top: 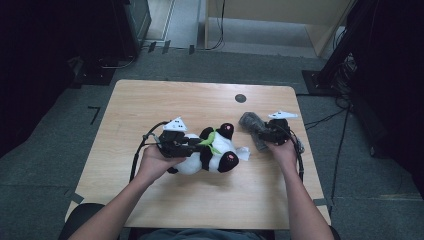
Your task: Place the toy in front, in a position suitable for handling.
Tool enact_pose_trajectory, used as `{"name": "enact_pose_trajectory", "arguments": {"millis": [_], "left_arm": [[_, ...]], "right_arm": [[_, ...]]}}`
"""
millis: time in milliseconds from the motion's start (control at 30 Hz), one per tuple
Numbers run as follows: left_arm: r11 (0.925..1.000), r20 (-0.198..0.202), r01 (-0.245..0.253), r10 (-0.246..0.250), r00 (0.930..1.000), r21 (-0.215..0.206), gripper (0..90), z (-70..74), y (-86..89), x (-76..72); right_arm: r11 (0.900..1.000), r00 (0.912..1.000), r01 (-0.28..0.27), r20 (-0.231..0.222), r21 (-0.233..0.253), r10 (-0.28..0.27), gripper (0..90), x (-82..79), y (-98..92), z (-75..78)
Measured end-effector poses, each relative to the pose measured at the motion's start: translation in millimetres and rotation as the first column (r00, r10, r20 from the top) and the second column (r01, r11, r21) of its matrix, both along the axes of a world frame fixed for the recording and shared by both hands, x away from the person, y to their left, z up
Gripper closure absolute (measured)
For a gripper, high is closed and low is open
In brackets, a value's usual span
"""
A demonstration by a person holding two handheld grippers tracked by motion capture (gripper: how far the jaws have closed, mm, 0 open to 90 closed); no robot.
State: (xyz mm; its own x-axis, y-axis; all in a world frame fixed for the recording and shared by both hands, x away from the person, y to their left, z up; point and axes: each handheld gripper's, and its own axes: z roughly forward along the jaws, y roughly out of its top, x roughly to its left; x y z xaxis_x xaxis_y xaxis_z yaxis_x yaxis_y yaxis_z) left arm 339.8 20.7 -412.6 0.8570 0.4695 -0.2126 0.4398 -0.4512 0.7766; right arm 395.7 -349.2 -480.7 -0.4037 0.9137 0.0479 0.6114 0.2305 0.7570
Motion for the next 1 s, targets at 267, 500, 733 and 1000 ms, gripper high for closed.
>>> {"name": "enact_pose_trajectory", "arguments": {"millis": [267,500,733,1000], "left_arm": [[1.0,-0.005,-0.006,0.006,1.0,0.005,48.7,-3.1,-0.9,-1.1],[1.0,-0.005,-0.003,0.003,1.0,-0.006,38.9,-3.9,2.4,-0.9],[0.9997,0.01,-0.015,0.015,0.9998,-0.019,35.4,-3.0,6.9,-2.8],[0.9994,0.02,-0.03,0.031,0.9993,-0.018,33.9,0.5,17.8,-3.7]], "right_arm": [[0.999,0.9986,-0.017,-0.051,-0.041,0.014,54.0,10.9,4.3,-11.8],[0.996,0.9949,-0.041,-0.095,-0.075,0.034,72.3,13.6,7.6,-13.2],[1.0,0.997,-0.017,-0.076,-0.018,0.015,77.3,11.7,4.4,0.9],[0.999,0.9976,-0.021,-0.064,0.047,0.024,77.4,5.4,8.1,23.2]]}}
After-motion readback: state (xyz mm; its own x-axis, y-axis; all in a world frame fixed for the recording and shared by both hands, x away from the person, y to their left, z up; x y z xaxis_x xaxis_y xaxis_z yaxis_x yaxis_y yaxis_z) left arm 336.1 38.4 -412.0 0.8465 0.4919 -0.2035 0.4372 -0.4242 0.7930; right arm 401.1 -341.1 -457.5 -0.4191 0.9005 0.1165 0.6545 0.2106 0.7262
